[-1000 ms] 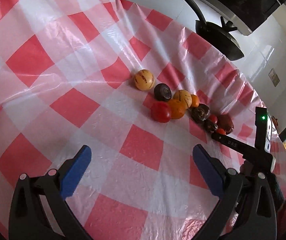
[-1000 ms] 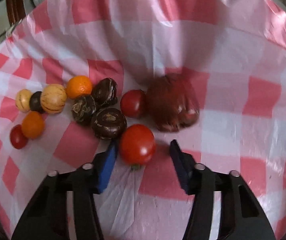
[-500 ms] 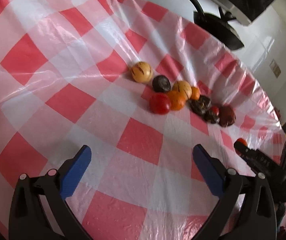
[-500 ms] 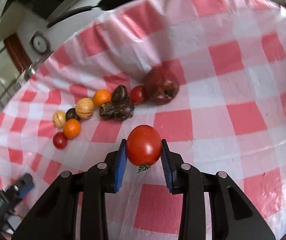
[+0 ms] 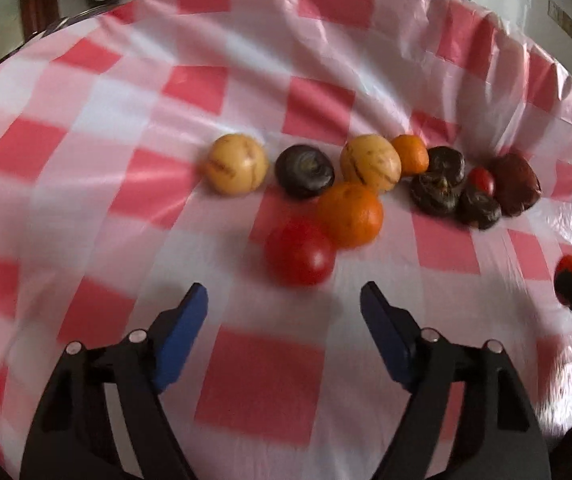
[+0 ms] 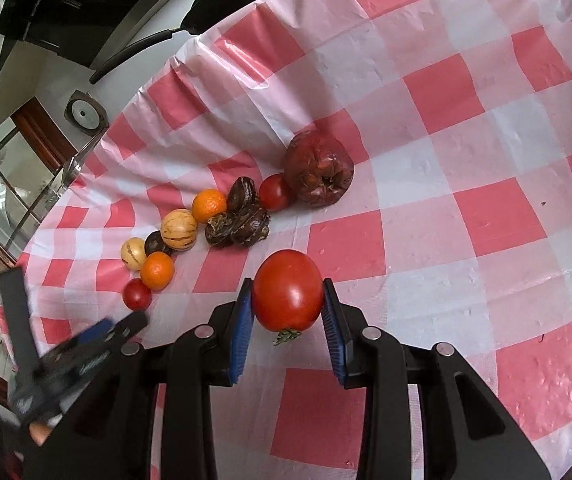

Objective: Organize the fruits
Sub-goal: 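Grasp a red tomato with the right tool while the left tool grasps another tomato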

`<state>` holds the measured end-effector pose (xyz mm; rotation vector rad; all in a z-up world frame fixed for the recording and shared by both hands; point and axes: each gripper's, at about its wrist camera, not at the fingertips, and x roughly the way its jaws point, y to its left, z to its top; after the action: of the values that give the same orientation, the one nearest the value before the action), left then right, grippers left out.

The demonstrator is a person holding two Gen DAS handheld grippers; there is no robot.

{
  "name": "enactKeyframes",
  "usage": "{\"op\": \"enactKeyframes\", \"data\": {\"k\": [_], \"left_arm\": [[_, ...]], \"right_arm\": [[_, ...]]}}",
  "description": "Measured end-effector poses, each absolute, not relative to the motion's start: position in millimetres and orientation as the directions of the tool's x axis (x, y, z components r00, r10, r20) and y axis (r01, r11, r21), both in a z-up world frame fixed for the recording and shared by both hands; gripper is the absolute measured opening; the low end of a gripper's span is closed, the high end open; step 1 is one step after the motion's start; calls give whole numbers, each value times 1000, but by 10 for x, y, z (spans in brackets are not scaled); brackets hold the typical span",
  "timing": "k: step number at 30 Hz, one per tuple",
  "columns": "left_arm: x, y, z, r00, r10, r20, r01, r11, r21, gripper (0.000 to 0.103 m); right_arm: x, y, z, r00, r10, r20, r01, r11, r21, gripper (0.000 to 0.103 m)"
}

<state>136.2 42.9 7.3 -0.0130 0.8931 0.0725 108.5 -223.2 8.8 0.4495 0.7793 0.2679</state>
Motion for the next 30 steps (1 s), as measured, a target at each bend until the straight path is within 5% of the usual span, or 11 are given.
{"op": "enactKeyframes", "data": {"k": [4,9,16,22,30], "left_arm": [[1489,473,48,613,30,-790,-45,999,3,38],[957,494,186,676,-6,-737,-25,999,-31,38],[9,838,231,747,-86,-659,-100,966,-238,38],[-99,991,284,810,-96,-579,-122,938,-326,38],[-13,1050,273,794,-151,-589,-113,916,-386,38]], "right_arm": [[1067,-2256,81,685,398,-610,-70,869,489,34],[1061,-2253,80,686,399,-609,-70,869,490,34],[1069,-2249,79,684,399,-611,-70,869,489,34],[1077,-2247,74,680,404,-613,-74,868,490,34],[1085,-2255,73,679,404,-613,-73,868,491,34]]}}
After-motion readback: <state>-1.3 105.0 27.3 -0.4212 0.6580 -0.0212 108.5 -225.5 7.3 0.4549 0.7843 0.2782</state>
